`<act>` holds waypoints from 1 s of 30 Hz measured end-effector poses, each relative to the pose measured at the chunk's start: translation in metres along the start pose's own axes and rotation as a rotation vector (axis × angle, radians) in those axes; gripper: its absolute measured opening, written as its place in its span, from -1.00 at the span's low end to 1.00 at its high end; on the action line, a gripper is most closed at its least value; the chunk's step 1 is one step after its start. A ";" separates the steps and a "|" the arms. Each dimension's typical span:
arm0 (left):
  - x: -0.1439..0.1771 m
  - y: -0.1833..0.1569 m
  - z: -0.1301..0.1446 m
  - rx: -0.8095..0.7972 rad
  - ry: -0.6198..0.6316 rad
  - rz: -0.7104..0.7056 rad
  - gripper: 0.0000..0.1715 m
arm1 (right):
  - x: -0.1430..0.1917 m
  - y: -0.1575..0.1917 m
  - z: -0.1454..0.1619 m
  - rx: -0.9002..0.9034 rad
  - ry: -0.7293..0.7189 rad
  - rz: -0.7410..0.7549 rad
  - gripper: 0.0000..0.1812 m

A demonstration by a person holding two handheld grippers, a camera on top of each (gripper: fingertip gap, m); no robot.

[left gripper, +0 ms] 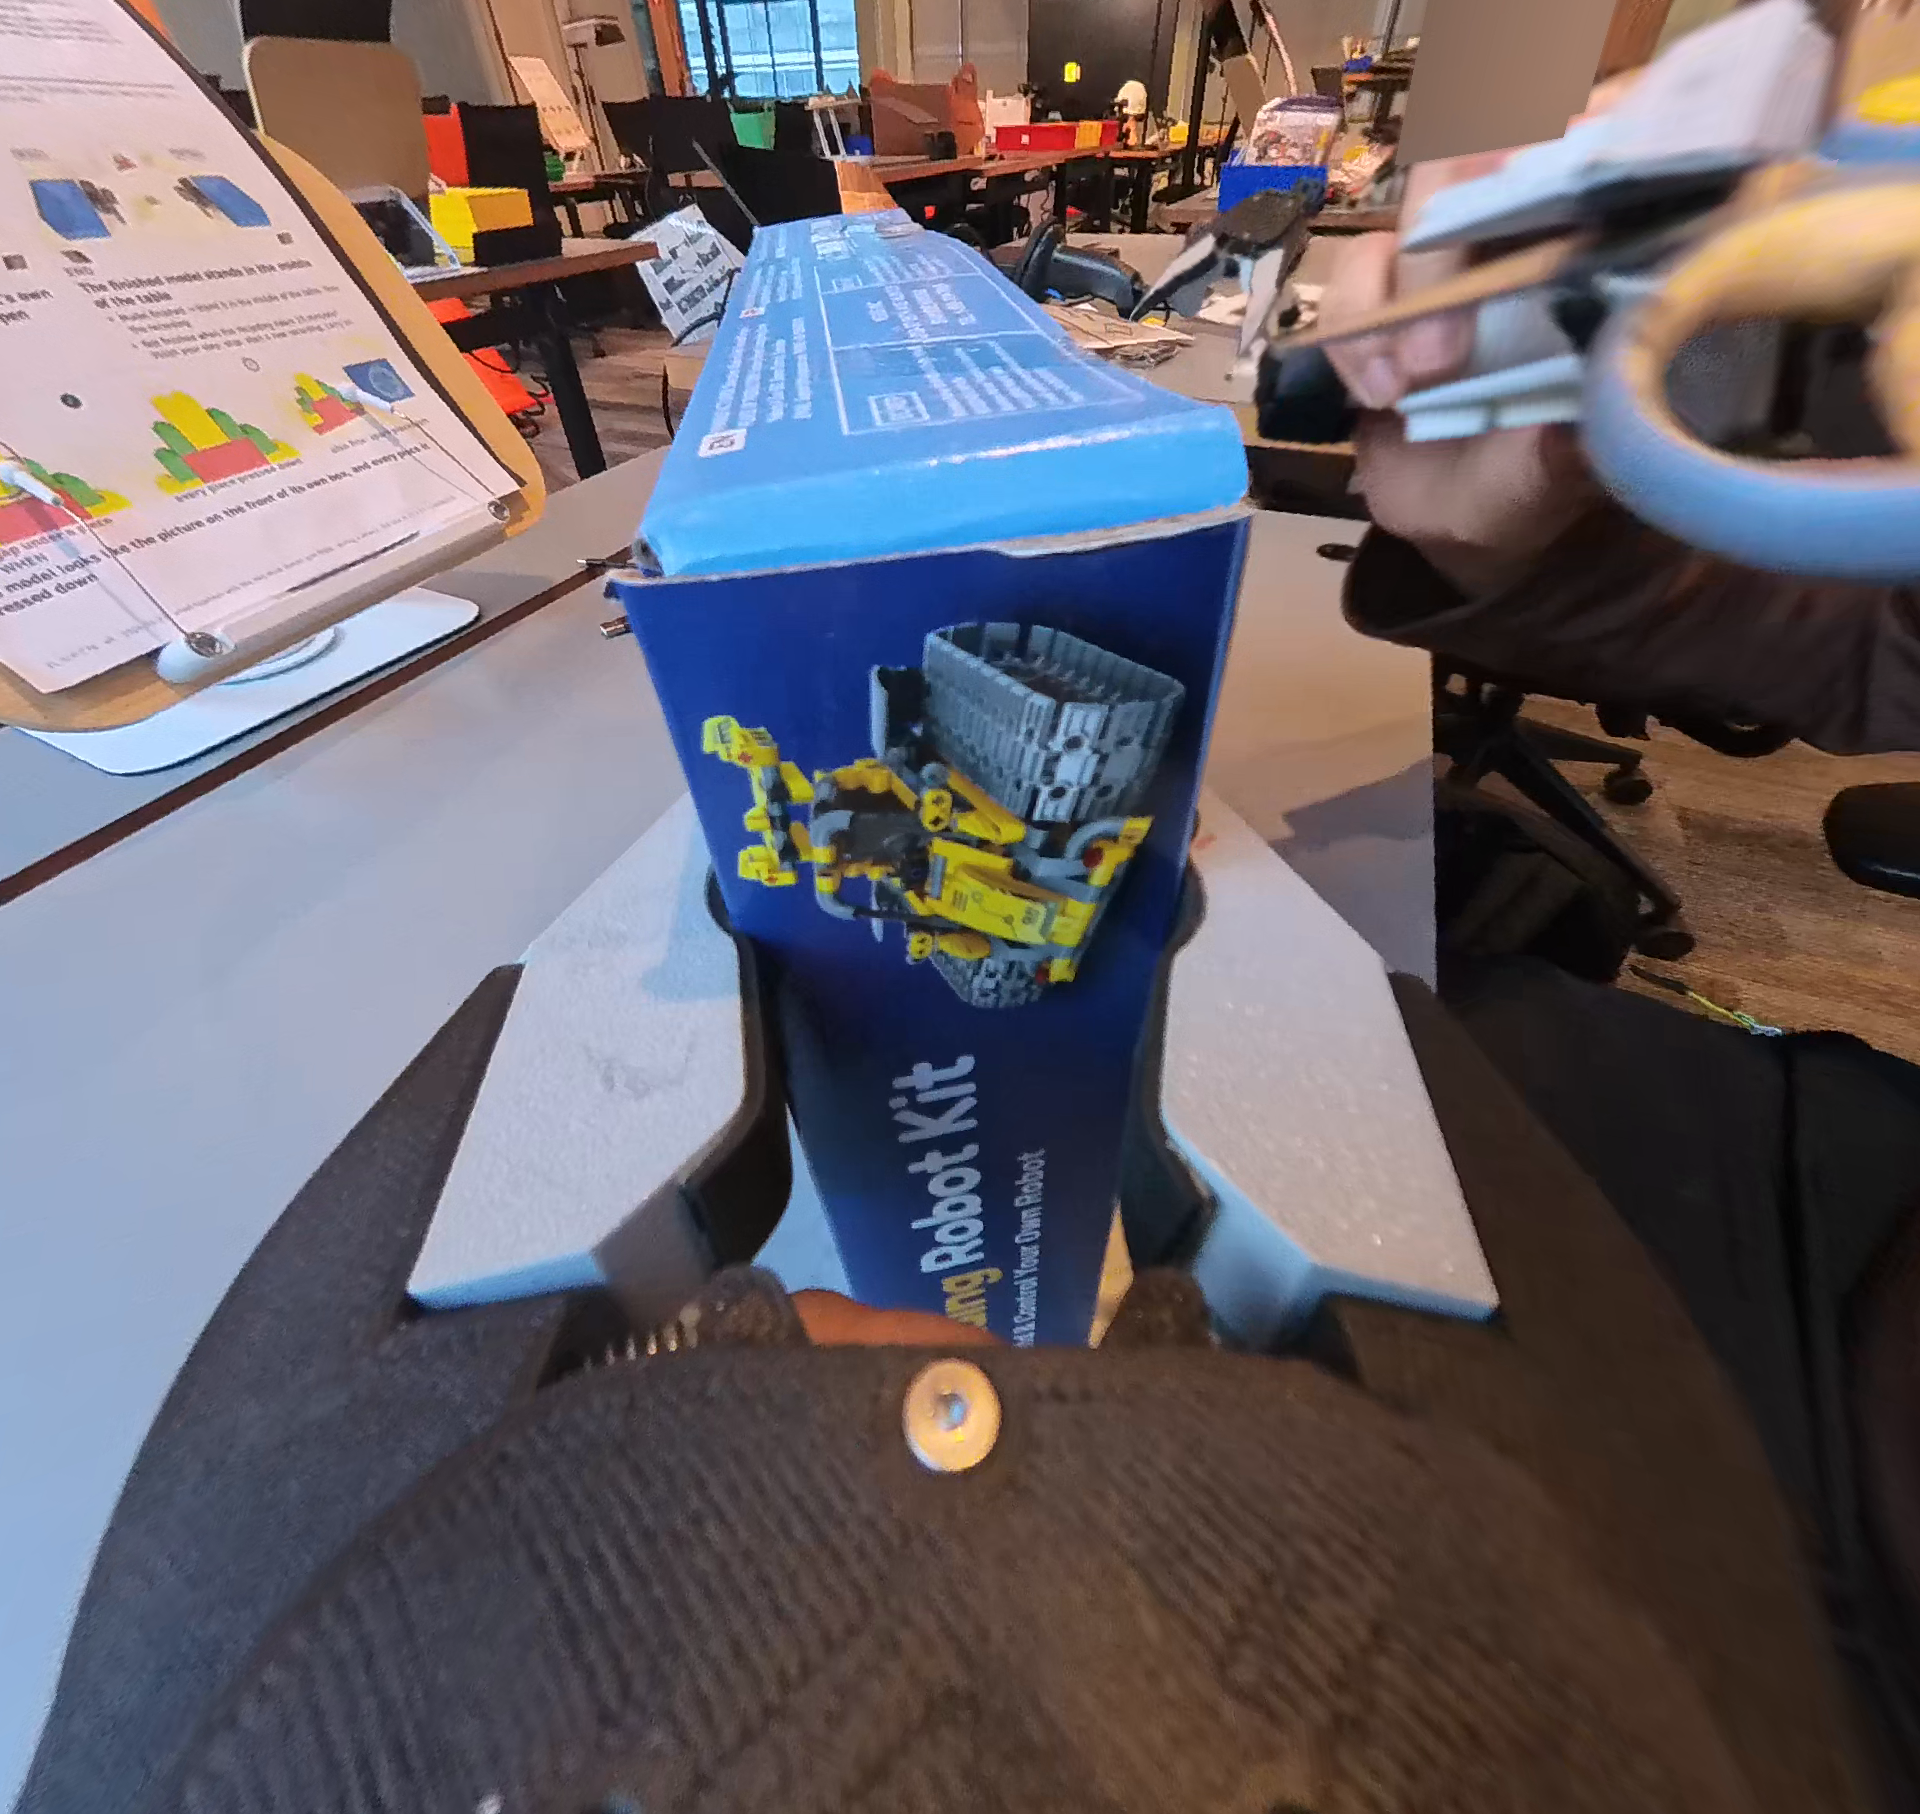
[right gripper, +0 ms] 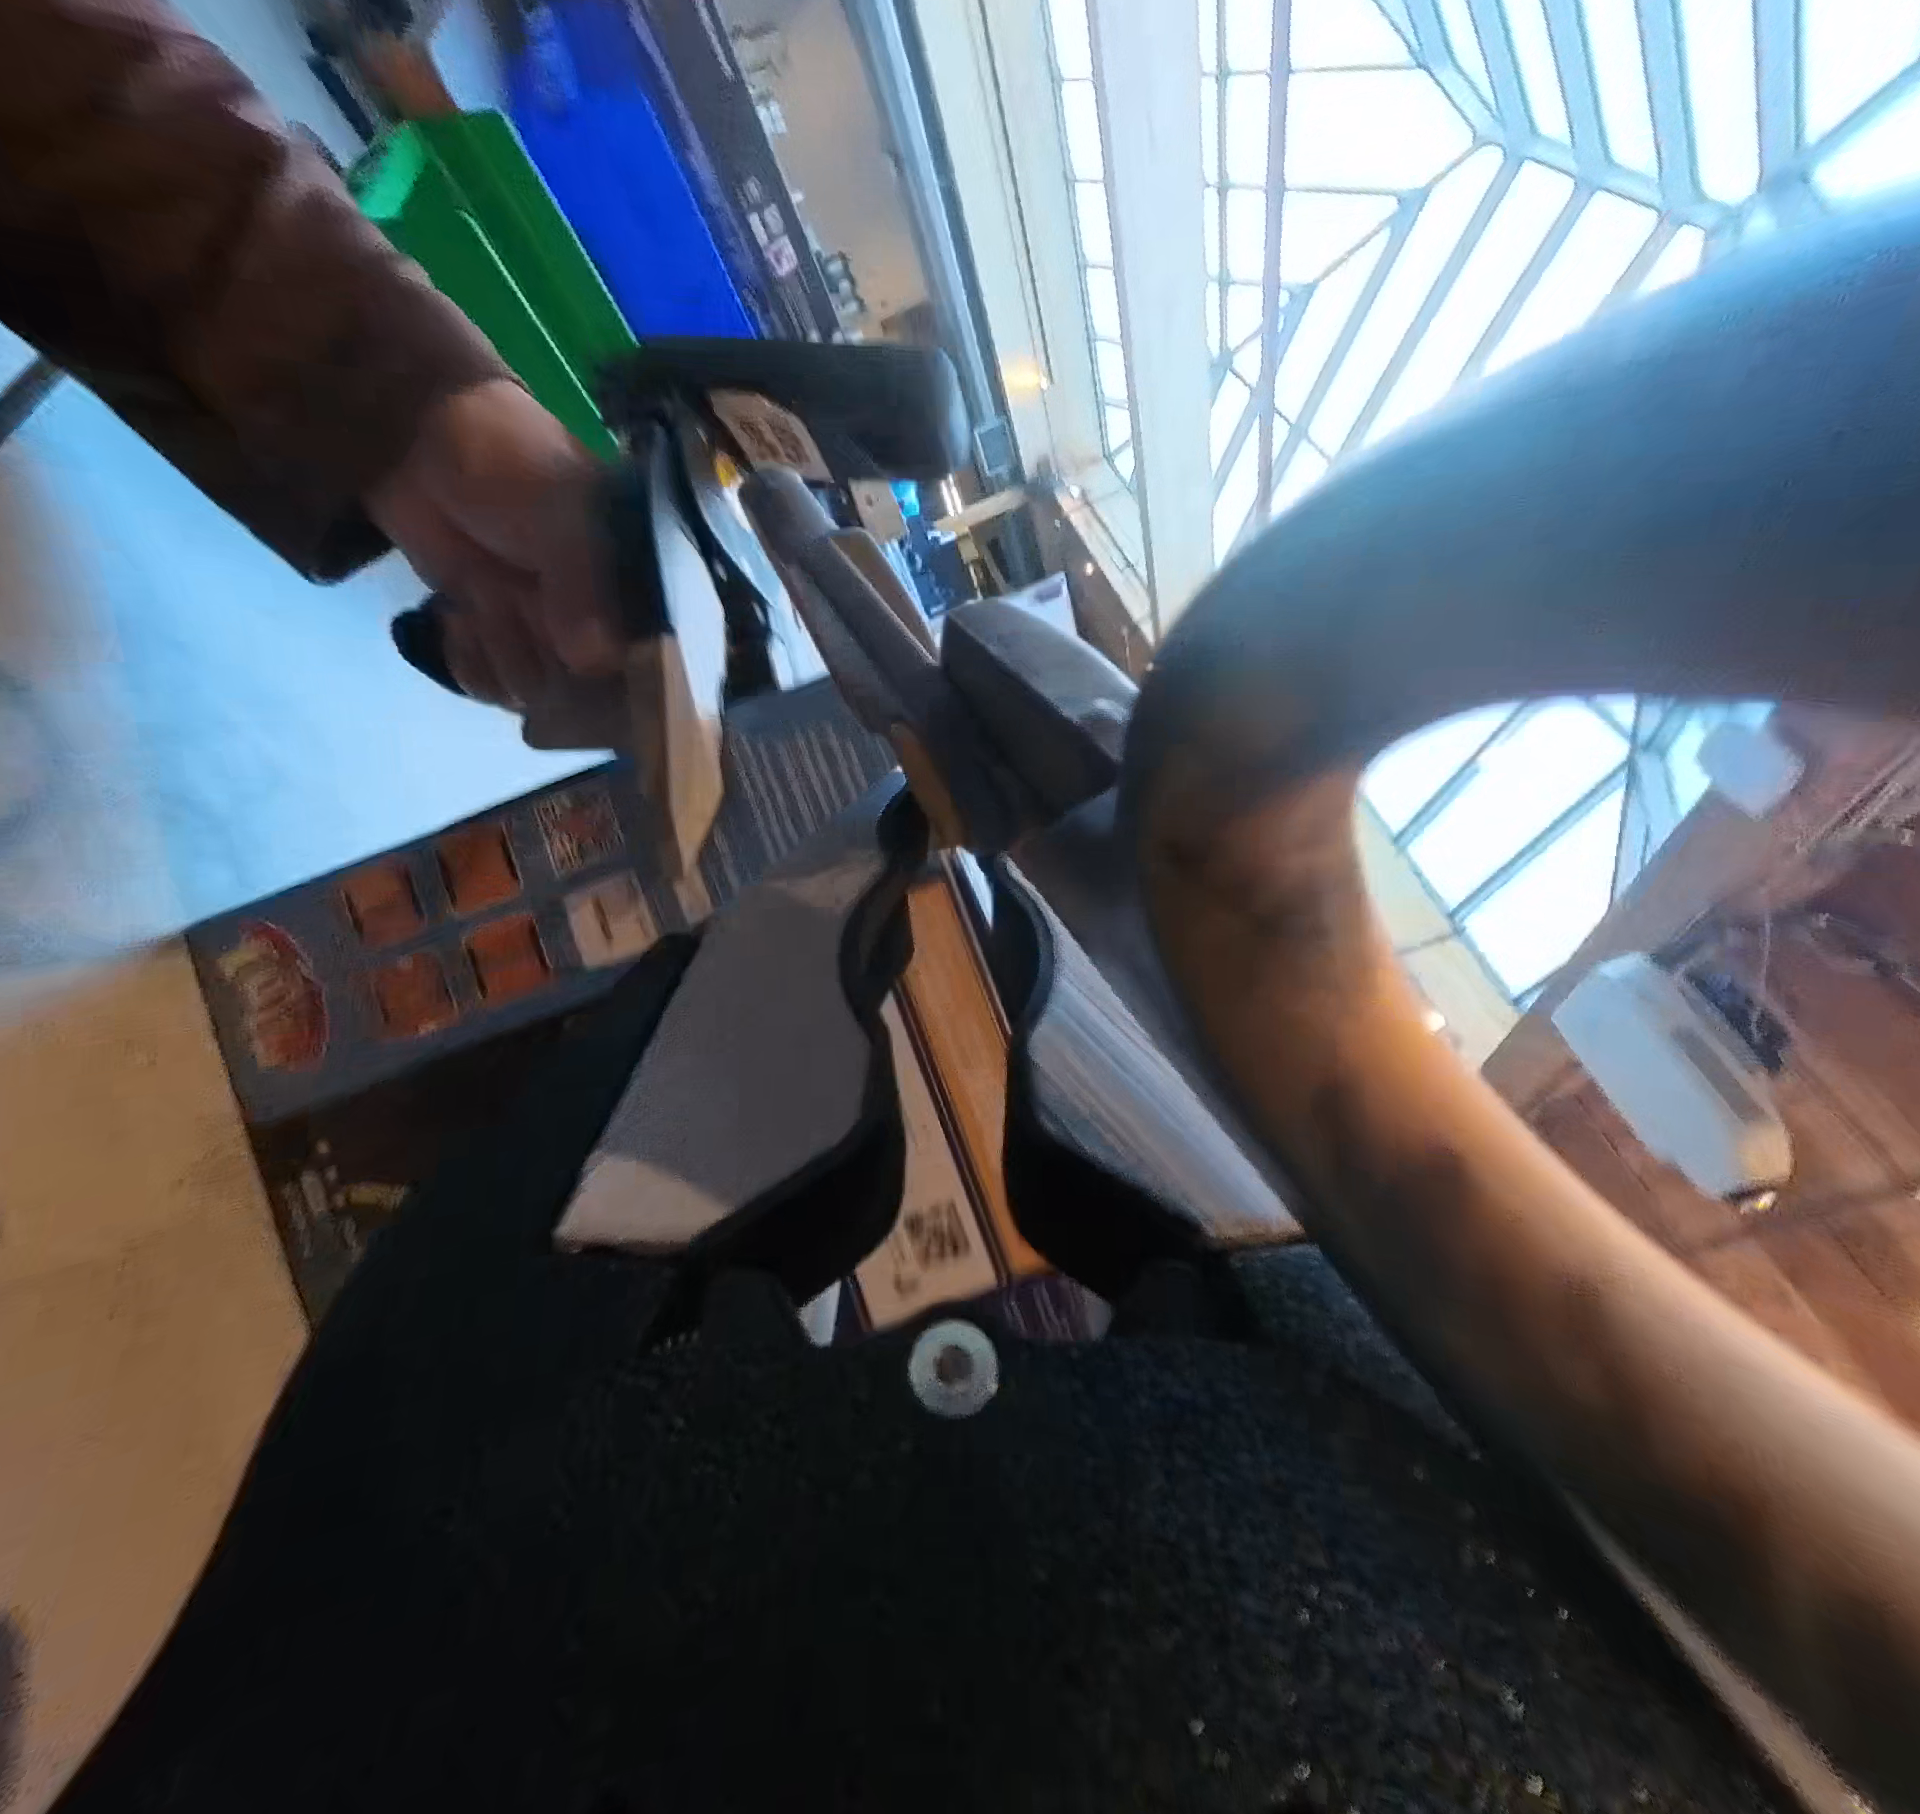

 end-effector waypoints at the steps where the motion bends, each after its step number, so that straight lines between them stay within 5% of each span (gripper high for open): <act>1: -0.001 0.000 0.000 -0.005 0.000 0.001 -0.09 | -0.004 0.006 -0.008 0.030 -0.019 0.001 -0.92; 7: -0.003 -0.001 -0.001 -0.012 0.001 0.002 -0.10 | -0.032 0.010 -0.009 0.007 -0.075 0.006 -0.93; 24: -0.003 0.000 -0.001 -0.014 -0.014 0.006 -0.09 | -0.044 0.000 0.004 0.097 -0.028 -0.021 -0.92; 30: 0.001 0.003 0.001 -0.012 -0.015 0.019 -0.09 | -0.012 -0.029 0.056 -0.005 0.144 0.029 -0.93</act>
Point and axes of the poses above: each gripper's, where its closed fingertips meet, x back along the fingers, z out of its underside, y = z × x across the jaws, the point moved 8 cm from there along x, back along the fingers, and after that the axes turned 15 degrees about y, right-handed, at the moved point
